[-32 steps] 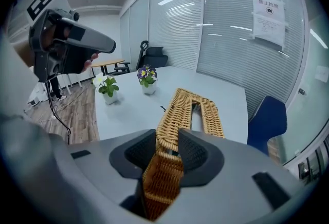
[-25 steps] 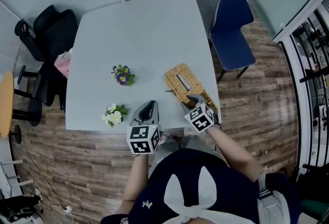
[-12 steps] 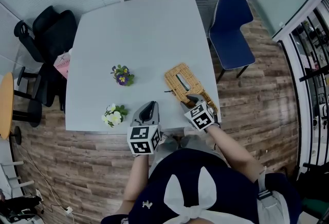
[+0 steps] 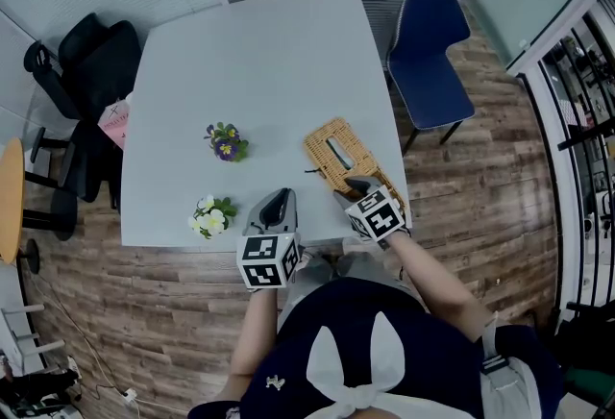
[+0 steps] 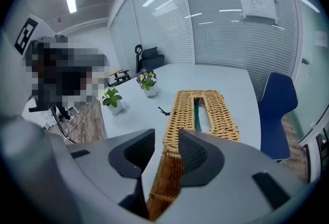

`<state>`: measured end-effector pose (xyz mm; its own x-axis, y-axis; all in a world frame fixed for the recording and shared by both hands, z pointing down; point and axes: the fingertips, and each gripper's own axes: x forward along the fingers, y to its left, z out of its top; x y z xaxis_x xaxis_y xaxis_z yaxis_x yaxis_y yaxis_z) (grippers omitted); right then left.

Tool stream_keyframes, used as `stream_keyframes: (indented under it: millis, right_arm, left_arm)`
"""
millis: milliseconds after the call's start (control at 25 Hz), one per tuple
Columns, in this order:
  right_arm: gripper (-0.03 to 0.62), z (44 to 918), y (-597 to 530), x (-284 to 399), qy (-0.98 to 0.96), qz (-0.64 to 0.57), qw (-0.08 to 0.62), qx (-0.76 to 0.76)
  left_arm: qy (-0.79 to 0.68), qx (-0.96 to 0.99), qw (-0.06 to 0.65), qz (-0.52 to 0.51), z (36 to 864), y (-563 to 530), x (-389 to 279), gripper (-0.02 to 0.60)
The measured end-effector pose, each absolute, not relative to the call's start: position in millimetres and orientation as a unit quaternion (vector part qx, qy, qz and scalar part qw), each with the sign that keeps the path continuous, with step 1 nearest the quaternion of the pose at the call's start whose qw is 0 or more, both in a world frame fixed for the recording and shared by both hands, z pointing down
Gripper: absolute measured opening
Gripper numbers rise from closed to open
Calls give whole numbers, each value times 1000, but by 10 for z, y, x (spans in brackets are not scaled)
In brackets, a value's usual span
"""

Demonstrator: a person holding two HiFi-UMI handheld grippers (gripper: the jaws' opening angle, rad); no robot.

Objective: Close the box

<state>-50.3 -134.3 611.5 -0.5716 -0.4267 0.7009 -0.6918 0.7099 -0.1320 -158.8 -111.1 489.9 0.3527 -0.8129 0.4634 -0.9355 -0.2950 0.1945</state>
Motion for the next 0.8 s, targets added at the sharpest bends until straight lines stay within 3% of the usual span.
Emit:
stream_keyframes:
  millis: [200,600,800]
  right_arm:
    - [127,5863,-1346,-509,-871,212,288,336]
    - [12,5292,-1370,-504,-884,207,207,365]
    - [6,5085,-1349,-518,-887,205,183,372]
  left_arm:
    - [-550,794,218,138,4872,-1124,-1565,35]
    - [-539,806,214,116,4707,-1156,-1432,35]
    - [-529,816,209,101,4563,-1162,-1347,35]
